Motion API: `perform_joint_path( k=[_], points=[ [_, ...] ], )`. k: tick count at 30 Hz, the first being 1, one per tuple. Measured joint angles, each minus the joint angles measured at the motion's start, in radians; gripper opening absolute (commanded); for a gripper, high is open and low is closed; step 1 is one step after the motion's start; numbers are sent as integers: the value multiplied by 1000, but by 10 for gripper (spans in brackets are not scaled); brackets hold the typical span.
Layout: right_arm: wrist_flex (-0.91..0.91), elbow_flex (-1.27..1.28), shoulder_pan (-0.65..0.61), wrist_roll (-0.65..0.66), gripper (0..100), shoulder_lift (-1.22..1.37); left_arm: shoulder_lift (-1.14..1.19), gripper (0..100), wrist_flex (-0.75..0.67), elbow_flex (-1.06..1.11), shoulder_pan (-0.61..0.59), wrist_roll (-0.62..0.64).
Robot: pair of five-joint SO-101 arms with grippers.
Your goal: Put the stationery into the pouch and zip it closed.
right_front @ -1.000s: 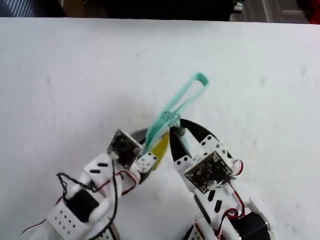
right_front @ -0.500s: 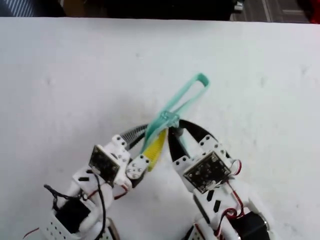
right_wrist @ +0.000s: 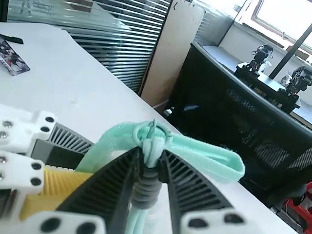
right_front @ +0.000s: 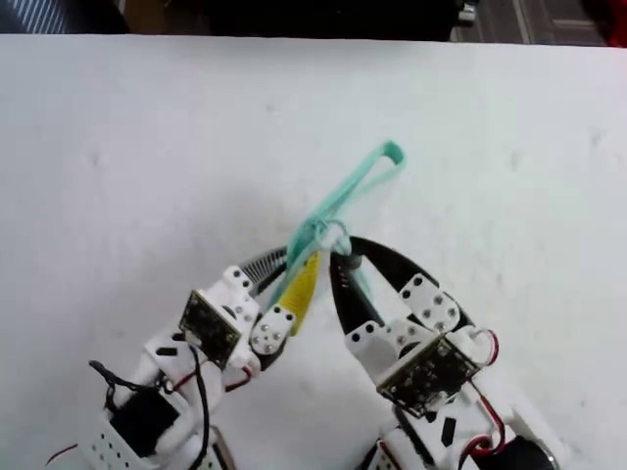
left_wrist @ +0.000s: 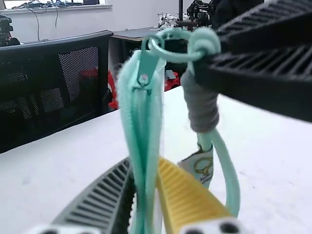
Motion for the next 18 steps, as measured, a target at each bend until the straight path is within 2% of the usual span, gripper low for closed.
perform_joint_path(
  k=[7, 13, 18],
  points=[
    [75, -278, 2, 2, 23, 287, -3, 20, 15, -2, 2, -2],
    [146, -436, 2, 77, 23, 534, -25, 20, 60, -3, -3, -2],
    [167, -509, 97, 91, 23, 606, -25, 20, 64, -3, -55, 0]
  ],
)
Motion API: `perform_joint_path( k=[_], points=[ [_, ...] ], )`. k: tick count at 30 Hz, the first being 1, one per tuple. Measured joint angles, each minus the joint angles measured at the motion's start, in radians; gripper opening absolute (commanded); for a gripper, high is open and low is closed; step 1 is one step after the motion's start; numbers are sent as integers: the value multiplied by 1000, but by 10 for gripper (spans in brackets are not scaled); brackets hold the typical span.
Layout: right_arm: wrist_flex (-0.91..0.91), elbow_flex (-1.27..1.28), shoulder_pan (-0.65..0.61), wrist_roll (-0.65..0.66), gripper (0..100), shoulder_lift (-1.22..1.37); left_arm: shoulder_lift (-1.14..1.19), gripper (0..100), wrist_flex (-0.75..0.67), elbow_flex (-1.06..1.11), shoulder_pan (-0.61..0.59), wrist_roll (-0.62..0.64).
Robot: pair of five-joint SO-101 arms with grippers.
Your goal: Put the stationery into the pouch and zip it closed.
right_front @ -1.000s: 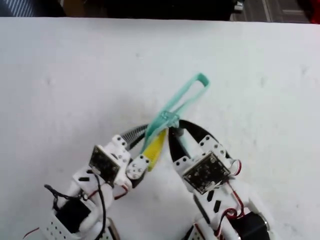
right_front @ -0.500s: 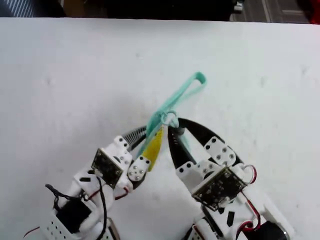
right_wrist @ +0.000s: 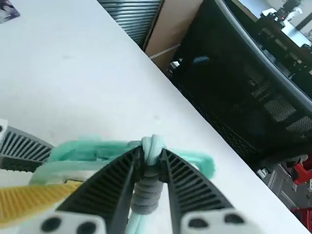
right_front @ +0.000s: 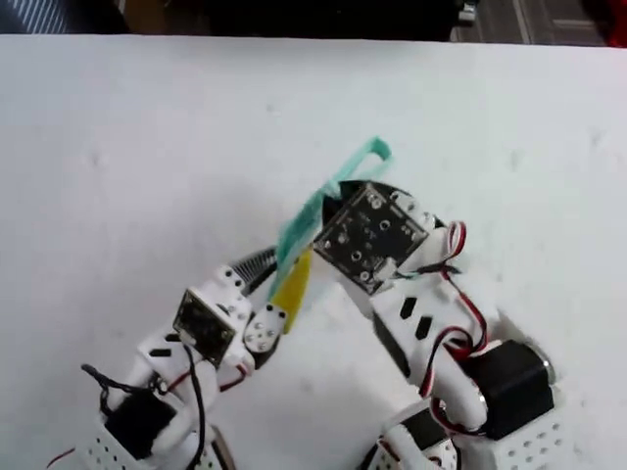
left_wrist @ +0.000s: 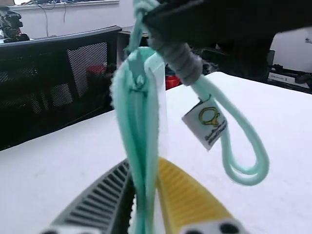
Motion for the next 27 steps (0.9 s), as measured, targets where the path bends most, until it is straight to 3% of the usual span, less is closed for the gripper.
perform_joint_path(
  k=[8, 17, 24, 27],
  points=[
    [0, -6, 37, 8, 22, 14, 0, 20, 6, -2, -14, 2],
    [-26, -6, 41, 8, 17, 126, 17, 20, 167, -98, -15, 2],
    [-71, -6, 44, -20, 17, 129, 12, 20, 190, -110, -20, 2],
    [-112, -6, 103, -29, 17, 135, 9, 20, 196, -110, -17, 2]
  ],
)
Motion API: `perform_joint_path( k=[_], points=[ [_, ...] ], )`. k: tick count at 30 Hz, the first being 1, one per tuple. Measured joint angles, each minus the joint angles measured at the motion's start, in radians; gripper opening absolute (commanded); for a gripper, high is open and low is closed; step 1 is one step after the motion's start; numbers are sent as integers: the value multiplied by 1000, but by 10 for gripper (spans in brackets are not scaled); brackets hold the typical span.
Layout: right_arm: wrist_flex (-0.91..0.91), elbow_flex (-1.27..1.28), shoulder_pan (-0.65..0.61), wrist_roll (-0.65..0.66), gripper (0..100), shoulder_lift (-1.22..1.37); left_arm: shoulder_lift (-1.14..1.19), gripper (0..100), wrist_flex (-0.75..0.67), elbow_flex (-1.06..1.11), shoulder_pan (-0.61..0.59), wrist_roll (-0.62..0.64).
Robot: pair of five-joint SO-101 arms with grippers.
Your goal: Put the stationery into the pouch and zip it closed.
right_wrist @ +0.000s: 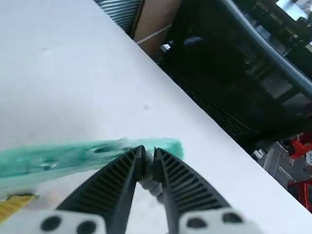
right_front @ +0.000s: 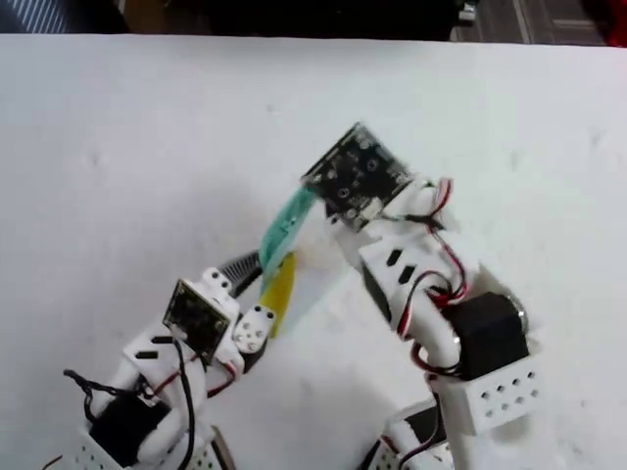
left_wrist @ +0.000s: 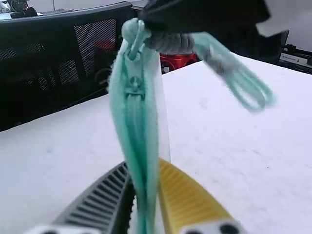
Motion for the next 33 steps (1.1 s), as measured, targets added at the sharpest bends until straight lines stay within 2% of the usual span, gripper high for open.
perform_joint_path(
  k=[4, 10, 12, 16, 20, 27, 33],
  points=[
    [-34, -2, 97, -2, 17, 3, -2, 20, 0, 0, 0, 0],
    [-29, -2, 126, -2, 19, 3, -2, 20, 0, 0, 0, 0],
    [12, -26, 92, -2, 47, -2, -2, 20, 0, 0, 0, 0],
    [201, -91, -84, 0, 213, -94, -2, 20, 0, 0, 0, 0],
    [281, -29, -180, 3, 212, -186, -2, 20, 2, 0, 0, 0],
    [115, 305, -187, 0, 197, -281, -2, 20, 2, 0, 0, 0],
    [-6, 436, -198, 0, 194, -324, -2, 20, 2, 0, 0, 0]
  ],
)
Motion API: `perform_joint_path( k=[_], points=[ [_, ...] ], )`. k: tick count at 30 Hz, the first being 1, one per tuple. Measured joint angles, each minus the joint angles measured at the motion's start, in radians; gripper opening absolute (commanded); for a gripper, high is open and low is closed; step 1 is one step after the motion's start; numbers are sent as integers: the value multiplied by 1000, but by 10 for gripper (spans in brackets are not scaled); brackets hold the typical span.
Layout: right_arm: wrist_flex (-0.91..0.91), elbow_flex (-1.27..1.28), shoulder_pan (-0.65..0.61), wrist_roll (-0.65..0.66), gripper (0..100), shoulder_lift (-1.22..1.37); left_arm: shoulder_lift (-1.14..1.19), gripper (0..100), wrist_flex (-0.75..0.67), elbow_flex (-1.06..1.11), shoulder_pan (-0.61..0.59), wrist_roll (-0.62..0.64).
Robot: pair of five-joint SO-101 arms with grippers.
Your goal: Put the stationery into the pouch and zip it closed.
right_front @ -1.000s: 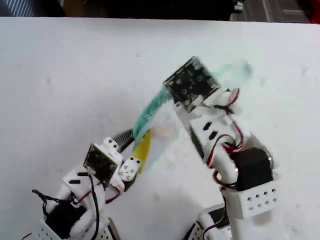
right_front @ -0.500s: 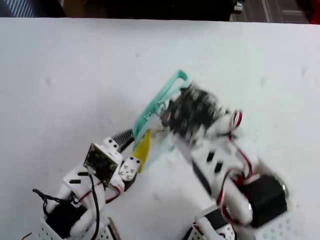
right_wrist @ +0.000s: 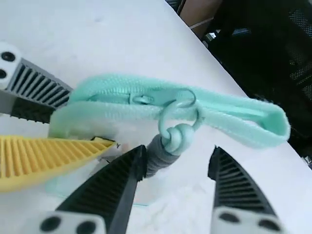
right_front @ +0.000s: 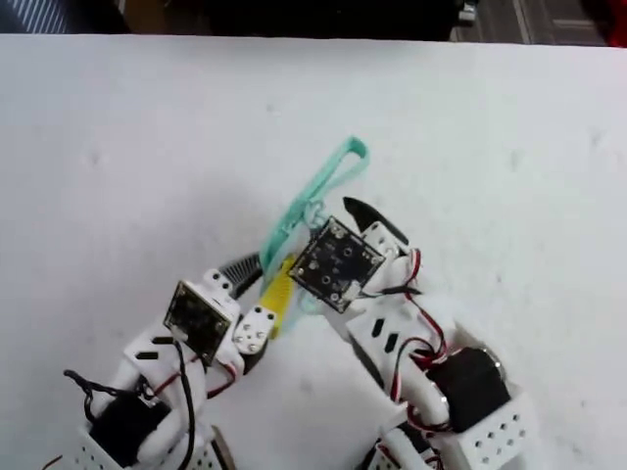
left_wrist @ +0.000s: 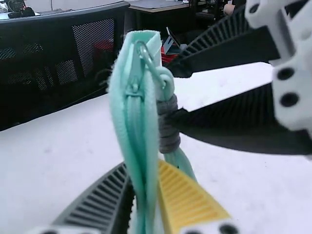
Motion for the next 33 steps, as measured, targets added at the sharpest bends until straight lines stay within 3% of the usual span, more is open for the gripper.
perform_joint_path(
  k=[3, 8, 13, 18, 22, 24, 28, 33],
  points=[
    [-52, 18, 6, 0, 180, 12, 0, 20, 0, 0, 0, 0],
    [-101, 18, 8, -2, 11, 41, 0, 20, 0, 0, -5, 0],
    [-106, 18, 8, 2, 15, 18, 0, 35, 0, 0, -6, 0],
    [-106, 18, 8, 3, 17, -52, 0, 199, 0, -2, -8, 11],
    [-106, 18, 6, 3, 17, -75, 2, 227, 49, -68, -23, 189],
    [-92, 11, 0, 3, 17, -77, 0, 226, 58, -92, -29, 249],
    [5, -84, -66, 2, 17, -75, -9, 208, 58, -100, -29, 198],
    [68, -213, -92, 3, 17, -71, -9, 12, 58, -100, -25, 149]
  ],
)
